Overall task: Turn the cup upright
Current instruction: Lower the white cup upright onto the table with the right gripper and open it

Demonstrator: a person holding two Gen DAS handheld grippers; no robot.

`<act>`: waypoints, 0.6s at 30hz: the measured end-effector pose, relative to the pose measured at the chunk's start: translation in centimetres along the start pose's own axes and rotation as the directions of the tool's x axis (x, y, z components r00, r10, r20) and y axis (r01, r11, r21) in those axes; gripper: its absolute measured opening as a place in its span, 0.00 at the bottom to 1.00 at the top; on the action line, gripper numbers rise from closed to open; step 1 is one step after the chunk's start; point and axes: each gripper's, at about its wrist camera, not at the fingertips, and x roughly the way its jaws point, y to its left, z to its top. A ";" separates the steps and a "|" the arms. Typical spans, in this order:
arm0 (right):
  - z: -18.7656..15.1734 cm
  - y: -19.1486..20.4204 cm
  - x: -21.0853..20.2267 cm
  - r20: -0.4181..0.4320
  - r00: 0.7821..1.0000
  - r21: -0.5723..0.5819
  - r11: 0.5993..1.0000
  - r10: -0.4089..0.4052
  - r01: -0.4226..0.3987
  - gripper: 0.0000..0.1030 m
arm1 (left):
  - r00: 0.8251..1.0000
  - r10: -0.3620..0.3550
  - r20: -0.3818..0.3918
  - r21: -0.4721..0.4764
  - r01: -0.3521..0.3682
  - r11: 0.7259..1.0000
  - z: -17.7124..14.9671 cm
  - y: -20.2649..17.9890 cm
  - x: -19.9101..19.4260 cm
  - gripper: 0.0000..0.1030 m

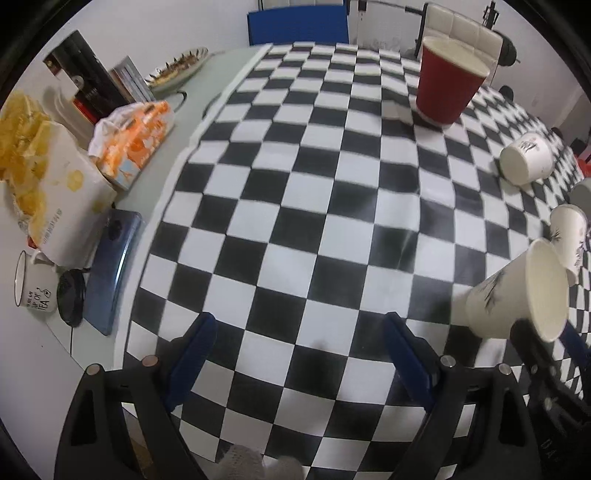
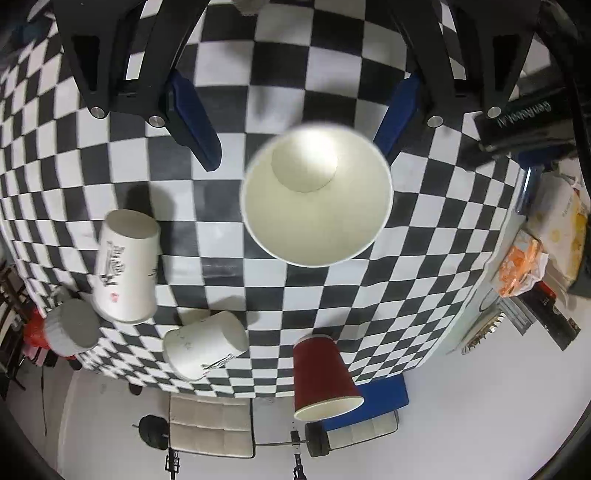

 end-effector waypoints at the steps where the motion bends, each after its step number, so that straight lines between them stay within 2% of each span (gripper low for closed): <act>1: -0.1 -0.1 -0.5 -0.001 1.000 0.003 1.000 -0.007 0.007 0.84 | 1.000 -0.007 0.008 0.002 0.007 1.000 0.1 -0.1 -0.4 0.89; 7: -1.0 -1.8 -4.5 -0.033 0.996 0.054 0.995 -0.077 0.079 0.85 | 0.998 -0.026 0.058 0.021 0.025 0.999 -0.7 -0.3 -3.9 0.92; 12: -1.2 -3.7 -8.0 -0.088 0.984 0.083 0.984 -0.152 0.159 0.85 | 0.994 -0.049 0.098 0.051 0.044 0.998 -1.9 -1.4 -7.7 0.93; 14: -1.2 -4.2 -9.8 -0.115 0.978 0.073 0.981 -0.173 0.182 0.85 | 0.991 -0.061 0.119 0.062 0.054 0.997 -2.4 -2.0 -9.6 0.93; 18: -0.8 -4.5 -14.1 -0.106 0.977 0.038 0.981 -0.183 0.188 0.85 | 0.982 -0.082 0.169 0.065 0.072 0.995 -3.5 -3.0 -14.2 0.93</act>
